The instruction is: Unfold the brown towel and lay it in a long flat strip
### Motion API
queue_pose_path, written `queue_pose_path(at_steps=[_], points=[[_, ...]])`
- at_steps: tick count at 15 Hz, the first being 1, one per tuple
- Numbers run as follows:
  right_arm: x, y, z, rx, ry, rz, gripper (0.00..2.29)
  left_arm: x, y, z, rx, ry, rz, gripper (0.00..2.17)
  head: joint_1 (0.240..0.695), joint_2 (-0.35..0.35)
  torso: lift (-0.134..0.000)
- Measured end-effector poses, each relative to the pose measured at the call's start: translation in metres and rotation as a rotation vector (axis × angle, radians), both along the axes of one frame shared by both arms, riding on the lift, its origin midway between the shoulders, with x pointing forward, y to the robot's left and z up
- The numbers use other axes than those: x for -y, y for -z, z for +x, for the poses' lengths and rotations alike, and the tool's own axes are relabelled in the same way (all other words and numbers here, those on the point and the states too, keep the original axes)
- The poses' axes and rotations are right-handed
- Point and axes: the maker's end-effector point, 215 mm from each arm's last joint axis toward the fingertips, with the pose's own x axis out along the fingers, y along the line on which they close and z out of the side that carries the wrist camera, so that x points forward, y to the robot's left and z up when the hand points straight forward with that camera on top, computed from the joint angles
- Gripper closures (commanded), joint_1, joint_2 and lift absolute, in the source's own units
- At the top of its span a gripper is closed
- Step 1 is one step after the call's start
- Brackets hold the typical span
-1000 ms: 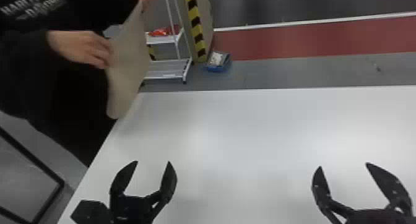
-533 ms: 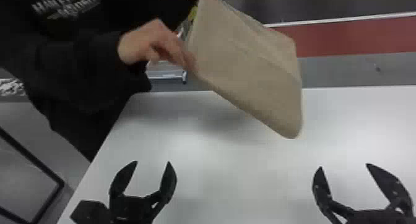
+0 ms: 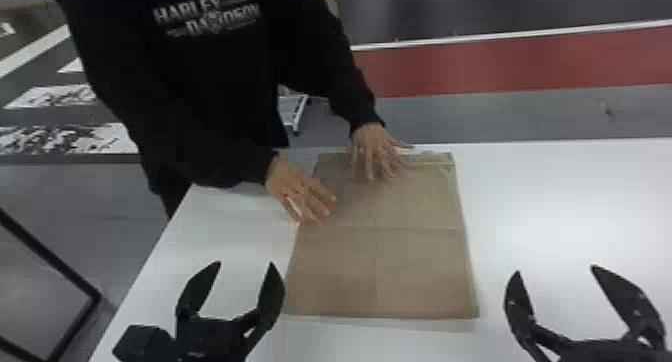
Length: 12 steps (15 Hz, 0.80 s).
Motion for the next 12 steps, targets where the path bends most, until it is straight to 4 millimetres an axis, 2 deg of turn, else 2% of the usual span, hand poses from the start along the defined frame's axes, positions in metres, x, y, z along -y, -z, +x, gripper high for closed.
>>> queue_pose_path(at_steps=[12], points=[[-0.0001,0.0028,0.0014,-0.004,0.001,0.001,0.11,-0.0003,0.0027,0.0008,-0.003,-0.001,-0.001,0.07,0.695,0.241,-0.117]])
